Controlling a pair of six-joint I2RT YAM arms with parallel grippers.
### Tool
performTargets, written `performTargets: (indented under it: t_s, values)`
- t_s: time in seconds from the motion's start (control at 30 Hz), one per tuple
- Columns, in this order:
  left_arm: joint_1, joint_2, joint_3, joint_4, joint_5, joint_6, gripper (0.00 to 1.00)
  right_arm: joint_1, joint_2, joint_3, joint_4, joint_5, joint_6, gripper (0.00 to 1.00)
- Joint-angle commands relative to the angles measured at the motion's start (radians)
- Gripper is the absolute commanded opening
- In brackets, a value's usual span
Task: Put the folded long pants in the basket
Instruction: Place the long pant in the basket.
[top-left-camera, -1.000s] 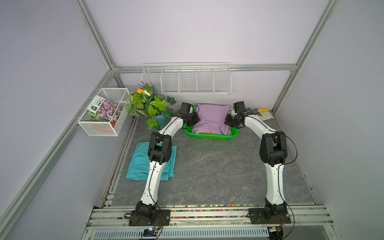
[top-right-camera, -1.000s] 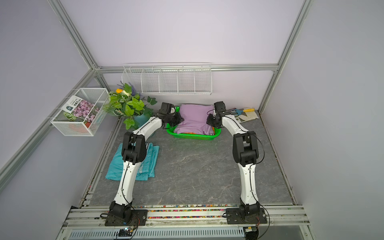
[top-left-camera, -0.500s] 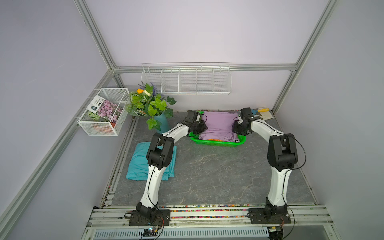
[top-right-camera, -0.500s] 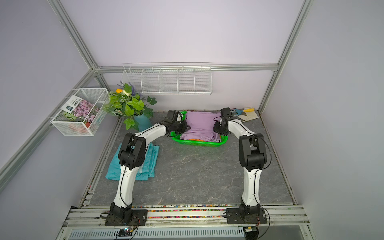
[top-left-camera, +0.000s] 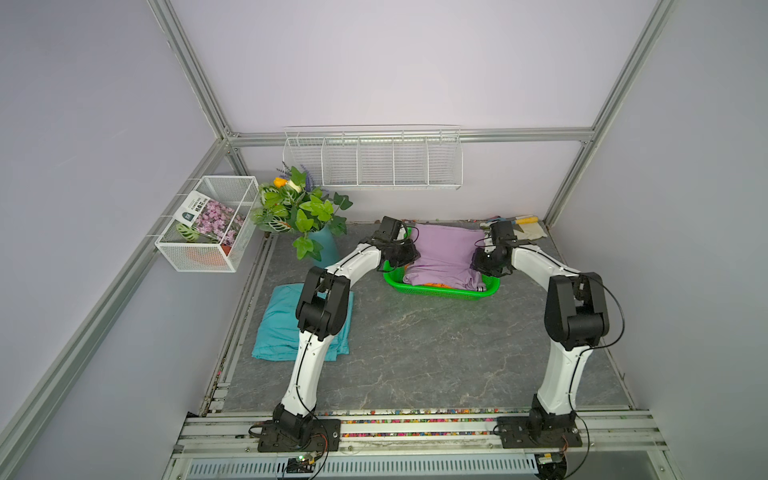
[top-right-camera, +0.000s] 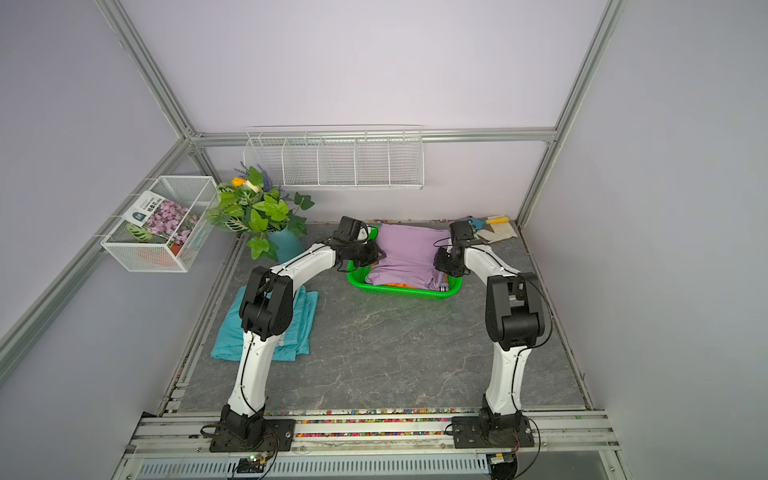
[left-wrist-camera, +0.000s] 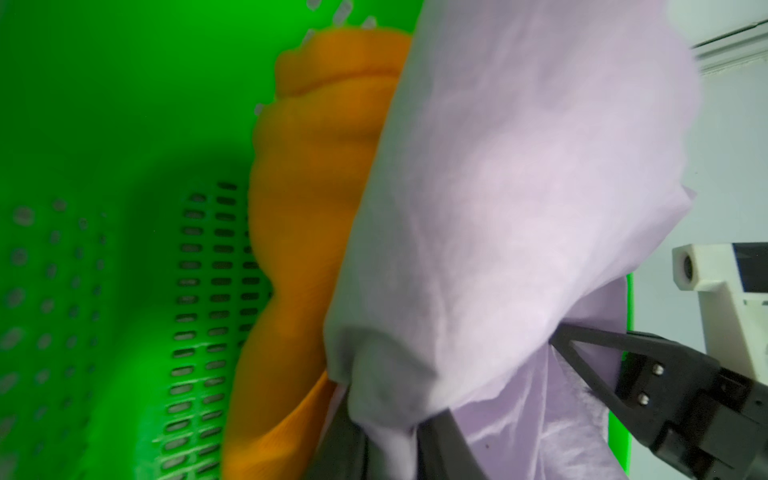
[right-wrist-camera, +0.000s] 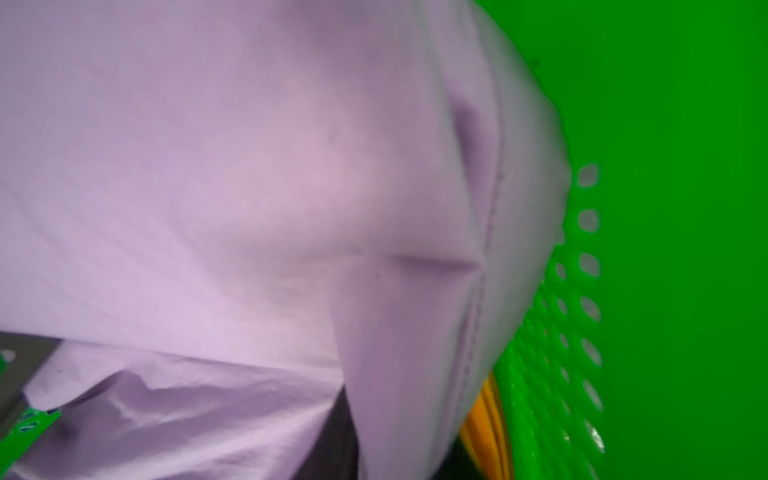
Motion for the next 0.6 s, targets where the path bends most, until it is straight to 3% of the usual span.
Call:
performTargets:
  t_s: [0.0,0.17,0.27,0.37,0.57]
  values:
    - [0.018,0.023,0.091,-0.066,-0.031,0.031,0.28,-0.013,-0.053,0.02,-0.007,0.016,0.001,0.37]
    - [0.018,-0.013,0.172,-0.092,-0.038,0.074,0.35,-0.012,-0.138,0.066,-0.006,-0.008,-0.012,0.58]
    - [0.018,-0.043,0.208,-0.088,-0.029,0.096,0.44,-0.013,-0.169,0.115,-0.017,-0.044,-0.026,0.63]
    - [0.018,-0.057,0.25,-0.1,-0.002,0.109,0.45,-0.011,-0.195,0.165,-0.039,-0.048,-0.044,0.72]
    - [0.013,-0.115,0.271,-0.119,0.033,0.128,0.45,0.008,-0.25,0.222,-0.117,-0.001,-0.089,0.75]
